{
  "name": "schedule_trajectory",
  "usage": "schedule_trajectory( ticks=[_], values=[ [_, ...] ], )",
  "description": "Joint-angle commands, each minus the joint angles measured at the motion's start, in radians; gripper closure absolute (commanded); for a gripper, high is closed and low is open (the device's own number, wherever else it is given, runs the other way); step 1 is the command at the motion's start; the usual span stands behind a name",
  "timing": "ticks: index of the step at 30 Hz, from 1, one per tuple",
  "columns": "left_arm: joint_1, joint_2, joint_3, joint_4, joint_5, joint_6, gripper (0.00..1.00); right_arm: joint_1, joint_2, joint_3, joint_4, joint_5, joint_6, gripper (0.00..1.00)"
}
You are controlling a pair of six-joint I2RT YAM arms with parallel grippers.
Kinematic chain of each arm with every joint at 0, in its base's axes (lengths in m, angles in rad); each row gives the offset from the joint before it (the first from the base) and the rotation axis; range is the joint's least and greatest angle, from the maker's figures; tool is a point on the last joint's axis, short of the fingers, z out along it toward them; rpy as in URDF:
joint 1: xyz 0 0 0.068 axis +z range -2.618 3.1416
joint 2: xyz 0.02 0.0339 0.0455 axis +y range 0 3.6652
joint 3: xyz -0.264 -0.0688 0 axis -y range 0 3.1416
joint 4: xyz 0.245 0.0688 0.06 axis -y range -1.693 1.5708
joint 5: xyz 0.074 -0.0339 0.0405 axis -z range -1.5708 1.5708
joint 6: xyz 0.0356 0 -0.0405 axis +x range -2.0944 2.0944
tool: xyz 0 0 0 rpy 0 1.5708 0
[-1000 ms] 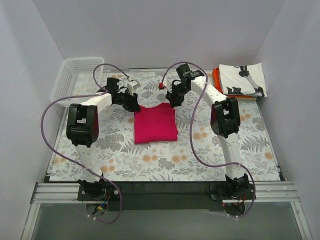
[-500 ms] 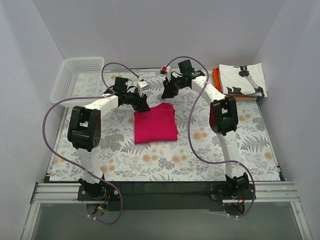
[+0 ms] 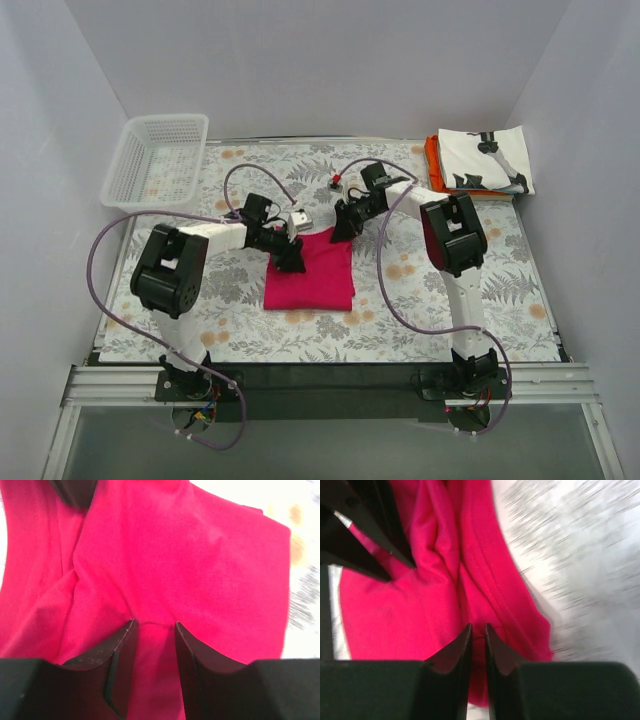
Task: Fold and stack the t-shirts
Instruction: Fold the tshirt
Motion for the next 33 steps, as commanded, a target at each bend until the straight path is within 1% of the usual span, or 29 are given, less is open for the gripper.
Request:
schedule_trajectory(
  ticks=[1,2,3,4,7,9,11,12,14,18,25,30,33],
  values=[
    [-0.036,-0.167,-0.125,-0.142,0.039,0.028,0.66,0.030,-0.147,-0.180,-0.059,-0.055,-0.053,0.80],
    [-0.045,-0.208,-0.150,-0.154,0.062,0.017,0.65,0.031,-0.178,-0.250,-0.066,-0.061,-0.075,0.79],
    [-0.057,-0.247,-0.170,-0.174,0.072,0.004,0.65,0.033,-0.236,-0.272,-0.075,-0.067,-0.081,0.76],
    [-0.068,-0.332,-0.194,-0.179,0.077,-0.022,0.64,0.033,-0.259,-0.285,-0.081,-0.065,-0.089,0.75],
    [-0.079,-0.437,-0.179,-0.174,0.070,-0.076,0.63,0.033,-0.321,-0.274,-0.093,-0.073,-0.086,0.73],
    [-0.082,-0.447,-0.145,-0.174,0.045,-0.081,0.63,0.033,-0.322,-0.234,-0.090,-0.099,-0.049,0.72],
    [-0.082,-0.419,-0.090,-0.173,0.013,-0.057,0.63,0.045,-0.284,-0.173,-0.089,-0.139,-0.011,0.72],
    [-0.082,-0.407,-0.076,-0.173,0.001,-0.038,0.63,0.045,-0.269,-0.173,-0.089,-0.139,-0.010,0.72],
    [-0.083,-0.356,-0.050,-0.170,-0.021,0.032,0.64,0.060,-0.240,-0.127,-0.076,-0.154,0.019,0.72],
    [-0.083,-0.271,-0.023,-0.119,-0.073,0.120,0.64,0.095,-0.142,-0.072,-0.052,-0.165,0.075,0.75],
    [-0.086,-0.160,-0.001,-0.039,-0.116,0.157,0.64,0.126,-0.074,-0.093,0.078,-0.073,0.155,0.76],
    [-0.105,-0.140,-0.029,-0.009,-0.139,0.193,0.64,0.131,-0.028,-0.110,0.131,0.008,0.200,0.79],
    [-0.117,-0.154,-0.059,-0.003,-0.142,0.224,0.67,0.131,-0.020,-0.113,0.146,0.043,0.210,0.81]
  ],
)
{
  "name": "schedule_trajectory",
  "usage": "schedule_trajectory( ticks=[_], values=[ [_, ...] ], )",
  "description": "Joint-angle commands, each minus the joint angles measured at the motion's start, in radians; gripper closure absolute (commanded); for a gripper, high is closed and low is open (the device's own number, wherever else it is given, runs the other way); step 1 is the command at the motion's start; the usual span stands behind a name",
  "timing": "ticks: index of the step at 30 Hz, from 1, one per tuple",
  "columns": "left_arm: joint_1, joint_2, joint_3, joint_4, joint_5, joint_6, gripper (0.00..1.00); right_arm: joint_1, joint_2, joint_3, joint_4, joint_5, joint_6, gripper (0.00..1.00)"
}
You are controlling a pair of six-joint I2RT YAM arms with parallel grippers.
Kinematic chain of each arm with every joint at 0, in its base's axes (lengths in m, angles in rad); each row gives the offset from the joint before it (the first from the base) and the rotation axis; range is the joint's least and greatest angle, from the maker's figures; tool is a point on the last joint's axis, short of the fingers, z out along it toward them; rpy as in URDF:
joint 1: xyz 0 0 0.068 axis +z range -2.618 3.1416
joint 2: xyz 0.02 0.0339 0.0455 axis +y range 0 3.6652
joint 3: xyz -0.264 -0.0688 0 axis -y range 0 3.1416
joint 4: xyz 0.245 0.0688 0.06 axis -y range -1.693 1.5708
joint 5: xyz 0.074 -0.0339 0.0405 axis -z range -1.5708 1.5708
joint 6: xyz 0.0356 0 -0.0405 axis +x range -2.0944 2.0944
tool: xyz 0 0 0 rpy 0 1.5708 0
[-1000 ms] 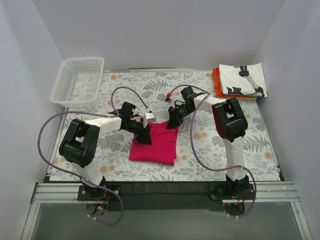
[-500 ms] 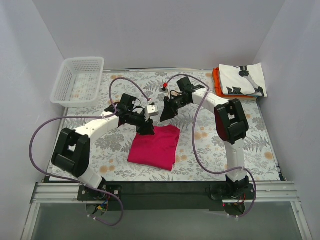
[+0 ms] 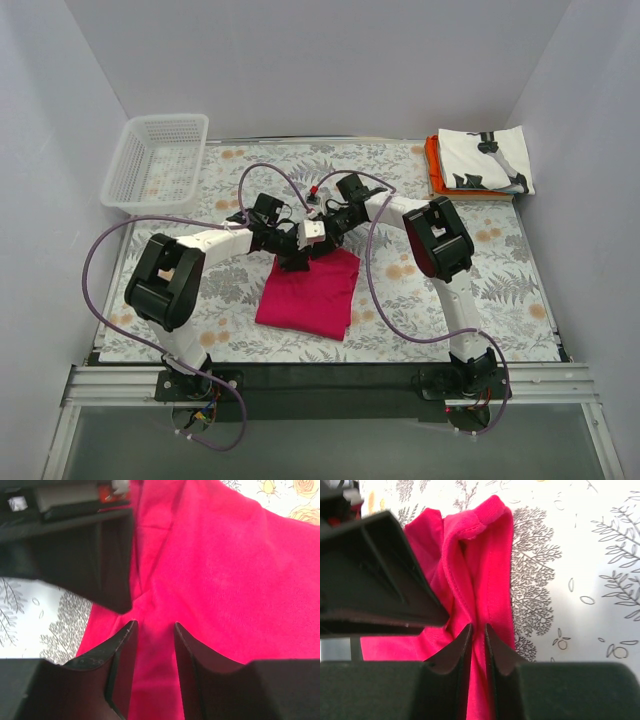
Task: Fold and stack the t-shirts
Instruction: Fold the tshirt
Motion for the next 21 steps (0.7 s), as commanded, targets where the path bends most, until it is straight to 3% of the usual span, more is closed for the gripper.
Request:
schedule_trajectory(
  ticks=[1,11,17,21],
  values=[
    [-0.020,-0.030,-0.021,0.036,-0.011,0.058,0.67,-0.002,0.014,-0.007,0.065,0.092,0.026,0.81],
    [-0.037,0.009,-0.032,0.088,-0.035,0.058,0.69,0.004,0.017,-0.044,0.085,0.120,0.029,0.83],
    [-0.037,-0.011,-0.016,0.088,-0.031,0.042,0.99,0.012,0.020,-0.065,0.096,0.105,0.027,0.83],
    [-0.040,-0.066,-0.007,0.072,-0.020,0.032,1.00,0.013,0.020,-0.073,0.103,0.091,0.027,0.84]
  ],
)
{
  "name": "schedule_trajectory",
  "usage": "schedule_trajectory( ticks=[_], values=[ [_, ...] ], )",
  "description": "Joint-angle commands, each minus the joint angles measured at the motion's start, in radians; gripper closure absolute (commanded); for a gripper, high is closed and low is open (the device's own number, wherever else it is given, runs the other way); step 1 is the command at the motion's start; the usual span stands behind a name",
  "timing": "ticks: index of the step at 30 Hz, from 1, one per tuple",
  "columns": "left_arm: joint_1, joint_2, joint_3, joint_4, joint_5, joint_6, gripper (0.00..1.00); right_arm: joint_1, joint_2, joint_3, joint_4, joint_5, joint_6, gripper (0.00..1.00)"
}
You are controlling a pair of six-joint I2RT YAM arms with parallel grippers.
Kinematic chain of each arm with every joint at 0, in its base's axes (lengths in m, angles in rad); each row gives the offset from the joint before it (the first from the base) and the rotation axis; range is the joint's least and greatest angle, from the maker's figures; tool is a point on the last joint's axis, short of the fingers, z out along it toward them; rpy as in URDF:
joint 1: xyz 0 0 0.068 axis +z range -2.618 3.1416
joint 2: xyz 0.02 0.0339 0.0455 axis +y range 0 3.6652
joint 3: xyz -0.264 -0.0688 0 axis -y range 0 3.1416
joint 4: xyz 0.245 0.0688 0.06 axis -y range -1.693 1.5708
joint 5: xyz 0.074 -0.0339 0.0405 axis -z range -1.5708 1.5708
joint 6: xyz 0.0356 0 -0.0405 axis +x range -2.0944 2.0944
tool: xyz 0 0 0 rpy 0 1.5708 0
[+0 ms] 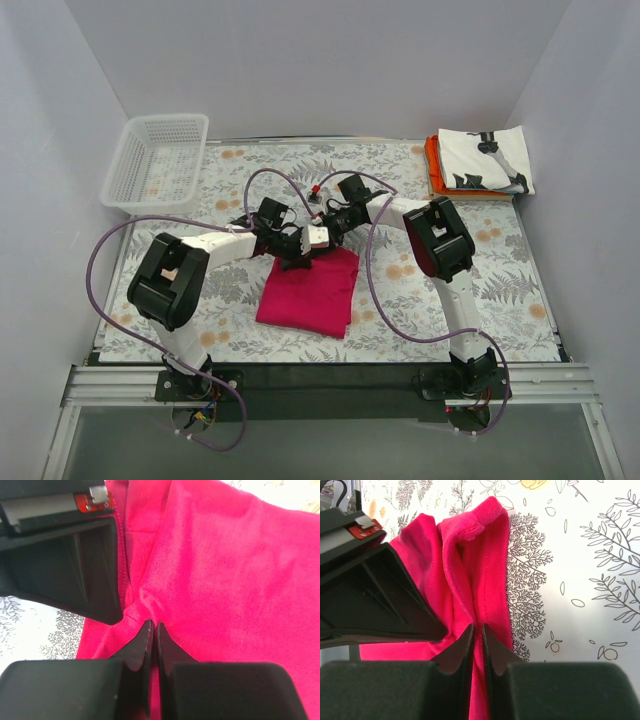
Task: Fold and stack the t-shirts
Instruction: Fold the tshirt
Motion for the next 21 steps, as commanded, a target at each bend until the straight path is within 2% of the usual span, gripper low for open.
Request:
schedule_trajectory(
  ticks=[1,11,21],
  values=[
    [-0.007,-0.092,0.032,0.002,0.022,-0.007,1.00,0.013,0.021,-0.040,0.010,0.094,-0.030,0.84],
    [-0.007,-0.155,0.092,-0.051,0.029,0.016,1.00,0.013,0.024,-0.040,0.023,0.064,-0.021,0.84],
    [-0.005,-0.166,0.115,-0.027,0.054,0.035,1.00,0.013,0.025,-0.051,0.027,0.006,-0.034,0.83]
  ],
)
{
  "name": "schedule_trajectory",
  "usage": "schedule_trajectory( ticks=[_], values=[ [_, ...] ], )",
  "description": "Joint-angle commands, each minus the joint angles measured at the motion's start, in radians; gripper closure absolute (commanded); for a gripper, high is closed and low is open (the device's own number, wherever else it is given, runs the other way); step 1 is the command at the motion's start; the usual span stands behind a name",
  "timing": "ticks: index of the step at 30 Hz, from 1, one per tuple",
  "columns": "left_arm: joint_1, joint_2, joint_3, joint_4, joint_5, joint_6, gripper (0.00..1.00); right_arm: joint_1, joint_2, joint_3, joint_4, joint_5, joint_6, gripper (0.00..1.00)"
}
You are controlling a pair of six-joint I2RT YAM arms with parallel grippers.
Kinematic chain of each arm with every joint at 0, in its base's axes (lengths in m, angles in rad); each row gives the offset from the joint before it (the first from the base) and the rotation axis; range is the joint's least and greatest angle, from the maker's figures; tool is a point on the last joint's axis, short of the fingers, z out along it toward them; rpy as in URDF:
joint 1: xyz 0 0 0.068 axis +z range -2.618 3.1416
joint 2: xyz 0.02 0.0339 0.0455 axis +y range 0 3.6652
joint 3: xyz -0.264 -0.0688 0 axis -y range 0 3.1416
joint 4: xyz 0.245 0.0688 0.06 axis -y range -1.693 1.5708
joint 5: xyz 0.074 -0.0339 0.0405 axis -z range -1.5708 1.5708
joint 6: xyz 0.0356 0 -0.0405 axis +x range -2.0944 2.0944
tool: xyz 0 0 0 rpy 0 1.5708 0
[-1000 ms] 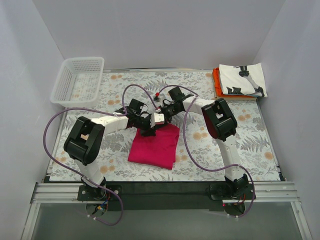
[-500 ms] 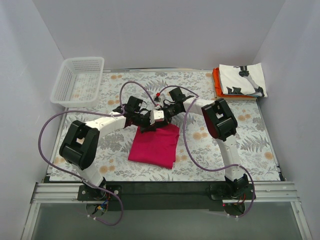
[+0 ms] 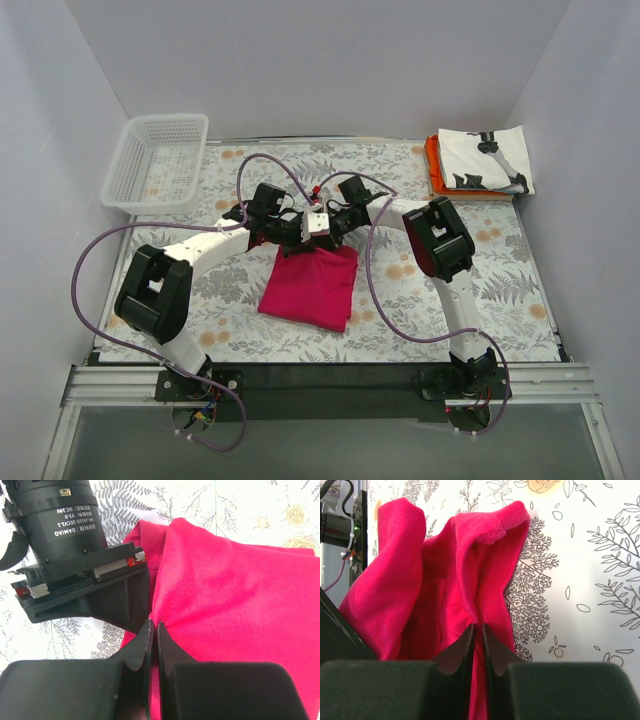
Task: Fold and stack the t-shirts
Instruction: Fold the tshirt
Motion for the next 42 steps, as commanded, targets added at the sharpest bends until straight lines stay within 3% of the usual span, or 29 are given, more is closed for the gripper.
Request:
schedule_trajectory(
  ticks=[1,6,11,15,19,23,26,29,37,42],
  values=[
    [-0.004,-0.059,0.025,0.037,0.030,0.031,1.00,0.013,0.027,-0.029,-0.016,0.033,-0.040,0.82],
    [-0.002,-0.046,-0.012,0.037,0.018,0.062,1.00,0.005,-0.020,-0.021,-0.019,0.005,-0.026,0.66],
    [-0.001,-0.026,-0.055,0.054,0.006,0.051,1.00,-0.028,-0.122,-0.015,-0.034,0.042,-0.011,0.62],
    [-0.001,-0.006,-0.063,0.075,0.007,0.000,1.00,-0.073,-0.139,0.046,-0.149,0.112,-0.060,0.41],
    [0.004,0.026,-0.051,0.095,-0.013,-0.064,0.99,-0.146,-0.163,0.094,-0.258,0.129,-0.116,0.42],
    [0.035,0.034,-0.014,0.100,0.003,-0.156,0.82,-0.200,-0.229,0.047,-0.355,0.093,-0.176,0.51],
    [0.076,0.043,0.025,0.066,0.039,-0.233,0.68,-0.202,-0.287,-0.030,-0.355,0.067,-0.172,0.50],
    [0.114,0.076,0.068,0.008,0.041,-0.259,0.61,-0.196,-0.294,-0.068,-0.355,0.044,-0.146,0.48],
    [0.171,0.142,0.048,-0.031,0.033,-0.239,0.60,-0.139,-0.243,-0.156,-0.352,0.123,-0.164,0.46],
    [0.176,0.142,-0.001,-0.018,0.032,-0.245,0.61,-0.130,-0.211,-0.165,-0.353,0.211,-0.192,0.51]
  ],
)
